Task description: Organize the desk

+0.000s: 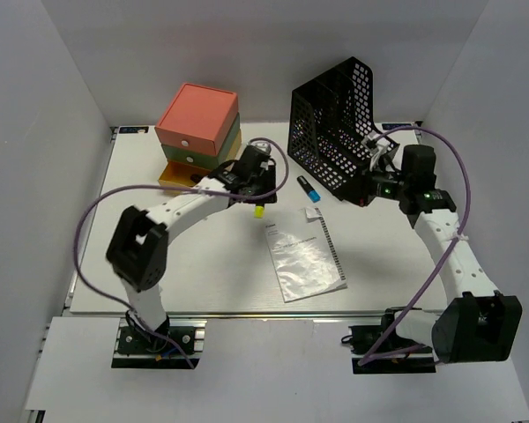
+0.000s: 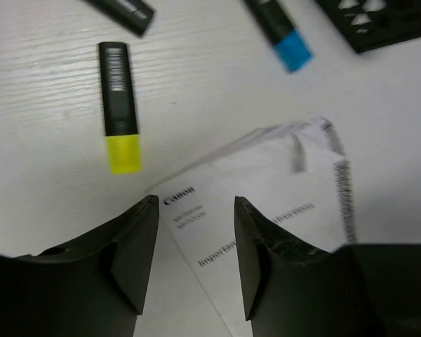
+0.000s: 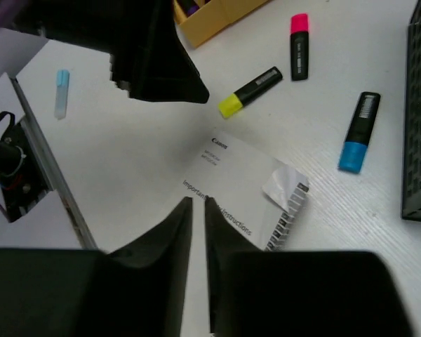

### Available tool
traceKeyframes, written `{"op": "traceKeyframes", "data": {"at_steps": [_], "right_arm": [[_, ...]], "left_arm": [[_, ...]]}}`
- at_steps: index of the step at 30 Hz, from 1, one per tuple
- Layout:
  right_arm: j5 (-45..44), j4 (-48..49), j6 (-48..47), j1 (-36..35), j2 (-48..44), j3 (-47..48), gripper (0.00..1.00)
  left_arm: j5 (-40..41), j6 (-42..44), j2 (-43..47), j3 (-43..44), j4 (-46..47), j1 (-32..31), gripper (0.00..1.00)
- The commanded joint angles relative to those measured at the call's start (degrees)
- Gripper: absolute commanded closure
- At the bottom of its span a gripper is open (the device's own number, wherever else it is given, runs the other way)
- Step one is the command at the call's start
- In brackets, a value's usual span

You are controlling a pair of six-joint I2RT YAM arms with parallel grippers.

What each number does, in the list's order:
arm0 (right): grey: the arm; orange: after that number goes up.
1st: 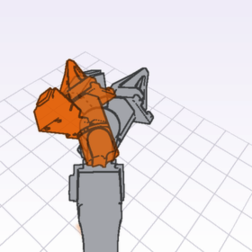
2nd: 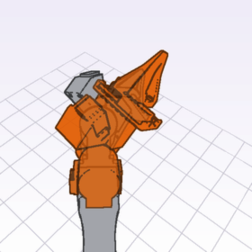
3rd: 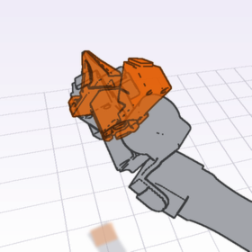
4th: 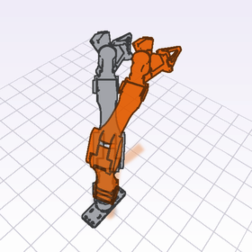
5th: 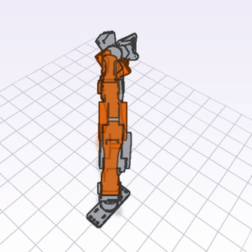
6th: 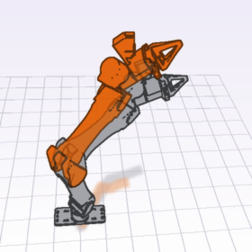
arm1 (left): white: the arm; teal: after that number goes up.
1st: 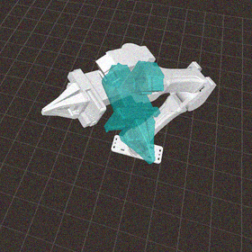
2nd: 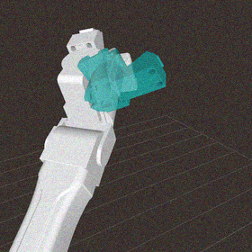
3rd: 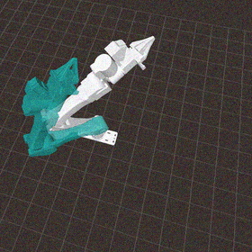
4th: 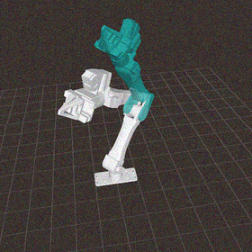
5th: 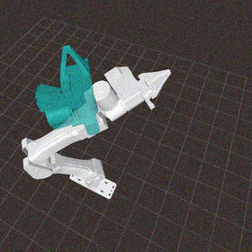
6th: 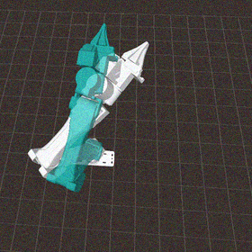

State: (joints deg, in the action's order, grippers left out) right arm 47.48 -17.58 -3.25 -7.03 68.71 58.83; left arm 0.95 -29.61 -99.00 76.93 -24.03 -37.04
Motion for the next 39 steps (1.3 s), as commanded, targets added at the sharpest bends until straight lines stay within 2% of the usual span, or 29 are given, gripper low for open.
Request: {"op": "traceKeyframes", "data": {"at_steps": [1,2,4,9,15,27,39], "right_arm": [[6.56,0.01,-0.44,3.51,-0.07,-0.38,0.89],[7.26,-0.43,-0.79,4.12,-0.06,-0.55,0.97],[7.88,-0.87,-1.67,5.88,-0.76,-0.47,0.97],[6.22,1.5,-2.38,6.32,-4.02,-2.49,0.87],[5.95,1.5,-3.43,8.43,-4.9,-2.58,0.86],[6.13,1.76,-4.31,8.96,-4.37,-3.02,0.86],[6.04,2.03,-4.58,9.84,-2.88,-3.46,0.86]], "left_arm": [[15.38,-0.89,-6.1,8.48,-13.38,-2.42,0.42],[16.96,-0.81,-7.86,10.59,-14.63,-2.95,0.41],[20.39,-0.28,-12.85,16.13,-17.61,-3.65,0.39],[23.39,2.09,-20.61,25.81,-20.79,-4.18,0.38],[22.69,3.94,-26.5,31.08,-21.58,-3.04,0.38],[23.31,8.33,-30.81,31.09,-19.03,-1.38,0.43],[17.24,10.62,-31.25,28.1,-15.87,1.0,0.53]]}}
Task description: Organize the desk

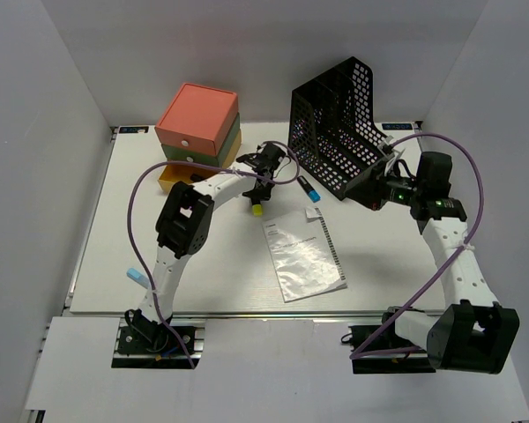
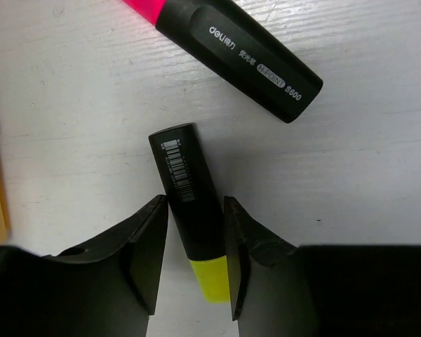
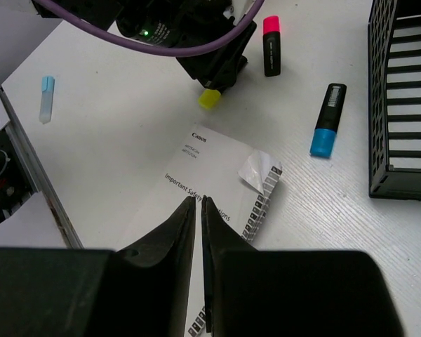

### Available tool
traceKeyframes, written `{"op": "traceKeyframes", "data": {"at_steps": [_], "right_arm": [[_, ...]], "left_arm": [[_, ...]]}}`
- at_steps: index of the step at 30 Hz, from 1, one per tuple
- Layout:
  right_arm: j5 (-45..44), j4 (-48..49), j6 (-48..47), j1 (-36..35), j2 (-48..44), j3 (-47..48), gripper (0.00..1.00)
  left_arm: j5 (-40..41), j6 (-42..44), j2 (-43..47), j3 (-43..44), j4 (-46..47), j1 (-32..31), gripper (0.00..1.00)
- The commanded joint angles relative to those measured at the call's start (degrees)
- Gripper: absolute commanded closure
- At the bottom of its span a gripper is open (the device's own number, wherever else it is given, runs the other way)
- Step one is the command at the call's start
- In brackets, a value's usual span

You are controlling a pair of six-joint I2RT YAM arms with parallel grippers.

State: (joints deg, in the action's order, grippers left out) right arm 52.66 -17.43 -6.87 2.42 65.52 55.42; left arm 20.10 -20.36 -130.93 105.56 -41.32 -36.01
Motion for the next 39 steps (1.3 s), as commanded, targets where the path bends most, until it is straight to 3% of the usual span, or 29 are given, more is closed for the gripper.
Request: {"op": "traceKeyframes", "data": {"at_steps": [1,11,20,22,24,25,29,33,39], "right_arm": [[0.86,1.96,-0.95,0.4,0.49,-0.13,0.86],[1.39,2.05,-1.04,1.1,0.75,-0.22,0.86],[2.53,2.05,-0.6,2.24,0.49,-0.31,0.86],[2.62,2.05,-0.68,2.33,0.4,-0.4,0.86],[2.79,2.05,-0.6,2.59,0.4,-0.4,0.86],[2.88,2.05,-0.51,2.77,0.4,-0.4,0.86],[3.06,2.05,-0.51,3.21,0.14,-0.49,0.86],[3.32,2.22,-0.42,3.65,-0.13,-0.57,0.87],[2.97,2.49,-0.33,3.74,-0.13,-0.93,0.87]], "left_arm": [[-1.9,1.38,0.68,-0.44,0.98,-0.03,0.53],[-1.11,-0.99,0.42,-2.9,0.28,-0.03,0.56],[-1.64,-2.58,0.94,-5.1,-0.08,-0.03,0.5],[-1.73,-2.84,1.12,-5.1,-0.16,-0.03,0.54],[-2.25,-3.11,1.82,-5.19,-0.25,-0.03,0.67],[-2.52,-3.28,2.08,-5.62,-0.25,-0.03,0.8],[-6.02,-4.16,7.17,-9.48,1.5,-0.03,0.98],[-12.44,-7.05,21.28,-17.65,8.68,0.5,1.0],[-25.95,-20.74,41.15,-36.98,21.69,9.01,1.0]]}}
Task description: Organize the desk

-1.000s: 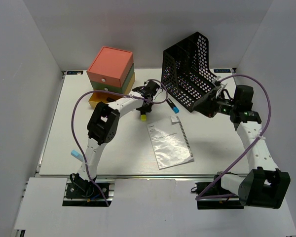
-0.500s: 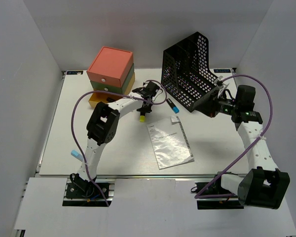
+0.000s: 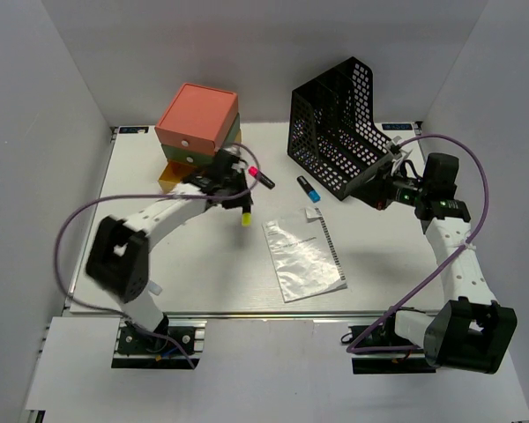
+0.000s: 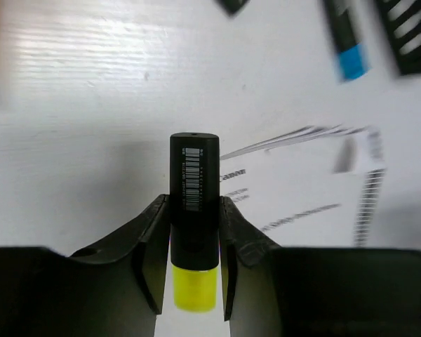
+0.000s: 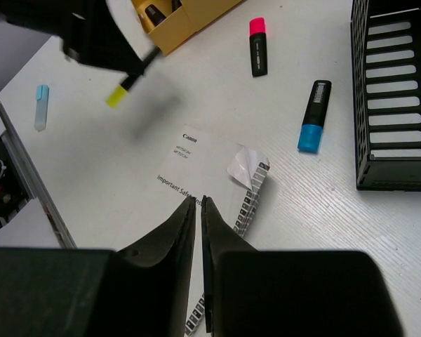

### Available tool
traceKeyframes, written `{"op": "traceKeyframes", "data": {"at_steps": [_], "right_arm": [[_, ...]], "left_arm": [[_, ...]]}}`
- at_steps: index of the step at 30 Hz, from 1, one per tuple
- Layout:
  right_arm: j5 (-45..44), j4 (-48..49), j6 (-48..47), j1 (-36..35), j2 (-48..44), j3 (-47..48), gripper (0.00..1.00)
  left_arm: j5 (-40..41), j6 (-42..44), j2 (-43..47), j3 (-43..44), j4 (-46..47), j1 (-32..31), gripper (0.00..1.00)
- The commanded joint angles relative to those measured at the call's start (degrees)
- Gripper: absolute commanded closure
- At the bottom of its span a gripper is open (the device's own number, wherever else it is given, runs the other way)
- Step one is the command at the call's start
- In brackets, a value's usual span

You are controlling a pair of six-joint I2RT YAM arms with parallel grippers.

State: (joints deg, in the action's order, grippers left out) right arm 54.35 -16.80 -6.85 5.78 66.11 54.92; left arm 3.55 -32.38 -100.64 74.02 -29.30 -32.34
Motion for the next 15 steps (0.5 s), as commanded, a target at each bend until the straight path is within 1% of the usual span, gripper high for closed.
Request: {"op": "traceKeyframes", "data": {"at_steps": [1,2,3,5,7,8,11,13,15], "right_arm": [[1.2,2.03,-0.35,0.55,-0.72,-0.42,0.87],[1.11,1.94,-0.35,0.46,-0.63,-0.51,0.87],[1.2,1.94,-0.35,0.55,-0.54,-0.51,0.87],[1.11,2.03,-0.35,0.46,-0.63,-0.69,0.87],[1.2,2.47,-0.35,0.46,-0.98,-0.86,0.87],[1.2,2.47,-0.35,0.46,-0.98,-0.95,0.87],[1.46,2.73,-0.53,0.46,-0.63,-1.13,0.87],[1.73,2.47,-0.62,0.46,-0.54,-1.21,0.87],[1.73,2.56,-0.71,0.55,-0.37,-1.13,0.87]], "left_arm": [[-11.09,-10.06,13.08,-7.64,11.53,6.75,1.0],[-12.59,-11.64,15.02,-9.75,13.11,9.72,1.0],[-15.56,-14.52,16.95,-13.6,16.61,11.05,1.0],[-18.04,-15.78,21.96,-16.44,19.09,15.17,1.0],[-20.5,-20.94,24.08,-19.87,22.7,17.74,1.0],[-20.86,-22.01,26.0,-20.57,24.01,19.92,1.0],[-19.73,-26.14,27.95,-23.04,25.87,23.1,1.0],[-17.63,-30.18,28.3,-25.22,28.76,25.74,1.0],[-15.95,-35.0,28.22,-26.9,33.59,27.84,1.0]]}}
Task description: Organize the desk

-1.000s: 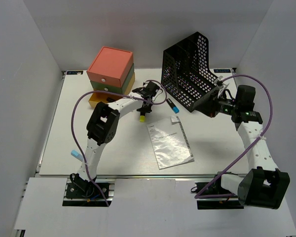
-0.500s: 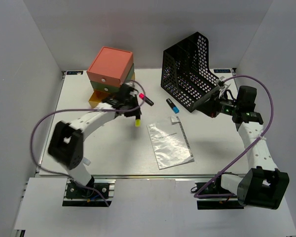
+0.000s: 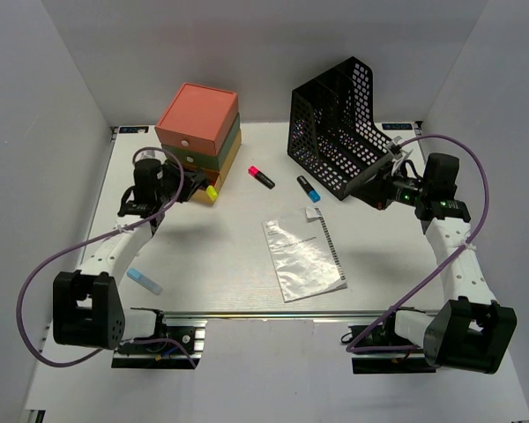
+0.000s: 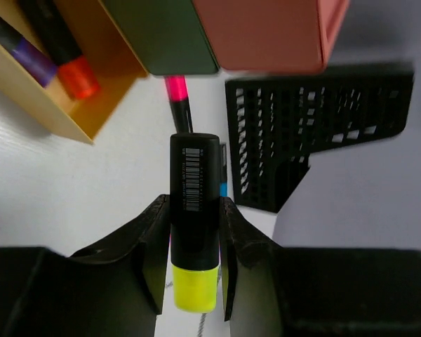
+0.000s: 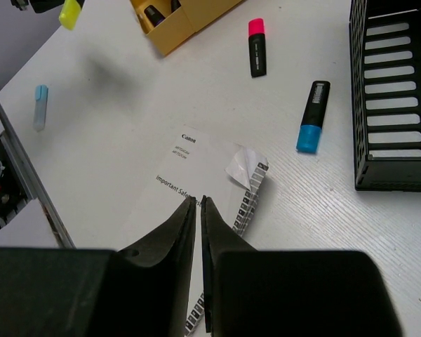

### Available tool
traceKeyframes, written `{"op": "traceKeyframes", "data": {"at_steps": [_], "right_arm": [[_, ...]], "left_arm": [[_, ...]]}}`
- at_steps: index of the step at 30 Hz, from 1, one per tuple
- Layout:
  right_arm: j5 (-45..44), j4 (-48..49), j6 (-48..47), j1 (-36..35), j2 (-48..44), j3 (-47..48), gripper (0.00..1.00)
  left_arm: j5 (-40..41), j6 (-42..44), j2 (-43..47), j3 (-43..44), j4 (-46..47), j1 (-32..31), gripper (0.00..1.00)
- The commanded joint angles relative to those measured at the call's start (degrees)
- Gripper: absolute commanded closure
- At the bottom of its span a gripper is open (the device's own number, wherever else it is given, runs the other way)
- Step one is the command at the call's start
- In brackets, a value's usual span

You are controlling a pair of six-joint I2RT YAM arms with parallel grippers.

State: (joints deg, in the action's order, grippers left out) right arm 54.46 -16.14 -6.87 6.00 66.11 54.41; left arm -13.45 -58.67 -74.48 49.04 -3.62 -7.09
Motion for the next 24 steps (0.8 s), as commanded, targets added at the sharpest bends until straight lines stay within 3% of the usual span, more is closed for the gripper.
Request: {"op": "traceKeyframes", "data": {"at_steps": [1,6,18,19,22,23,24], "right_arm": [[1.7,1.82,-0.68,0.24,-0.36,-0.62,0.87],[2.14,2.08,-0.68,0.24,-0.63,-0.71,0.87],[2.85,1.9,-1.3,0.33,-1.59,-0.97,0.85],[3.02,2.08,-1.3,0.24,-1.86,-1.06,0.84],[4.6,1.99,-2.09,0.15,-2.38,-1.24,0.8],[4.87,1.82,-3.05,0.07,-2.47,-1.33,0.78],[5.74,1.29,-3.93,0.06,-2.56,-1.07,0.72]], "left_arm": [[2.19,-10.39,1.71,-2.97,9.14,3.22,1.0],[10.63,-16.55,-4.07,-2.55,14.52,4.54,1.0],[16.88,-18.66,-17.1,5.89,15.31,5.07,1.0],[16.71,-18.76,-17.63,6.24,15.57,5.07,0.88],[16.53,-18.67,-19.3,8.44,13.9,5.07,0.68],[15.83,-18.76,-20.0,8.79,13.9,5.07,0.51],[15.13,-18.67,-20.35,9.06,13.9,5.07,0.45]]}}
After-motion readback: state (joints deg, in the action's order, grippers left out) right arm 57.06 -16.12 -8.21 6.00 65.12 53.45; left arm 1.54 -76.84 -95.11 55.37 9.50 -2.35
